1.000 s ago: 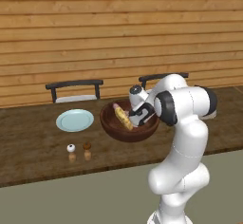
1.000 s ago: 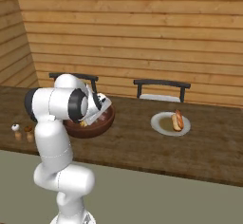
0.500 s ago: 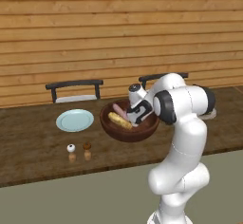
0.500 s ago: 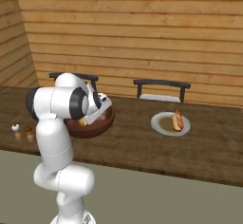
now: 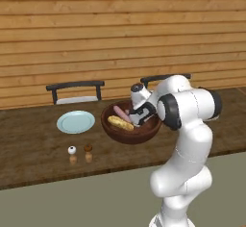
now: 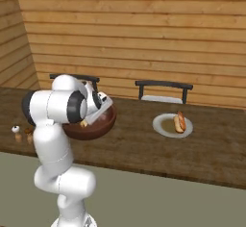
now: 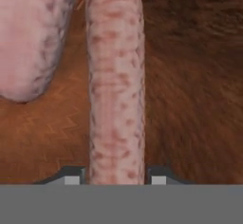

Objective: Place one bun and one sausage from the bowl on each plate.

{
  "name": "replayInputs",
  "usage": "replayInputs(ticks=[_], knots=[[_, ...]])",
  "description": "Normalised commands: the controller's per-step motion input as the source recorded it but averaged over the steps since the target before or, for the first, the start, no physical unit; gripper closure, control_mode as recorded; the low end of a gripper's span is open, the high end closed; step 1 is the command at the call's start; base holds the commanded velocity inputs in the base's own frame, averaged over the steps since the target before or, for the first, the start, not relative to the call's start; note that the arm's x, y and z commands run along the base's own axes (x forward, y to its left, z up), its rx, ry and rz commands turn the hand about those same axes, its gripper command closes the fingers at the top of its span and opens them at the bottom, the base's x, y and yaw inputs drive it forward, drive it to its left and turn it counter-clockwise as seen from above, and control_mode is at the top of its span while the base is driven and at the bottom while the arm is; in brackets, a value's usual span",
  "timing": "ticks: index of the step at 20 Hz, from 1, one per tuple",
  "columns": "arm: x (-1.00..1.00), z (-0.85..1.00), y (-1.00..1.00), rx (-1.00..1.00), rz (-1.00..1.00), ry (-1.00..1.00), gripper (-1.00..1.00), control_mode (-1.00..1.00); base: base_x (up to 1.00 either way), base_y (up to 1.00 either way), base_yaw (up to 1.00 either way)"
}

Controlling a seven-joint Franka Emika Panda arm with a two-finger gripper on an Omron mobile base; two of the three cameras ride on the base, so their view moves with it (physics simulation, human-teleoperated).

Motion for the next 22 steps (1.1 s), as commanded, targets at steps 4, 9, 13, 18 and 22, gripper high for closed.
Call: replayInputs(ticks=[4, 9, 13, 18, 22], knots=[[-0.39, 0.98, -0.12, 0.04, -0.13, 0.00, 1.00, -1.00, 0.00, 0.00, 0.00], [-0.41, 1.00, -0.61, 0.21, -0.27, 0.00, 1.00, -1.00, 0.00, 0.00, 0.00], [-0.27, 1.00, -0.78, 0.23, -0.36, 0.00, 1.00, -1.00, 0.00, 0.00, 0.00], [-0.03, 0.45, -0.98, 0.08, -0.44, 0.00, 1.00, -1.00, 0.00, 0.00, 0.00], [0.00, -0.14, -1.00, 0.08, -0.43, 0.00, 1.00, -1.00, 0.00, 0.00, 0.00]])
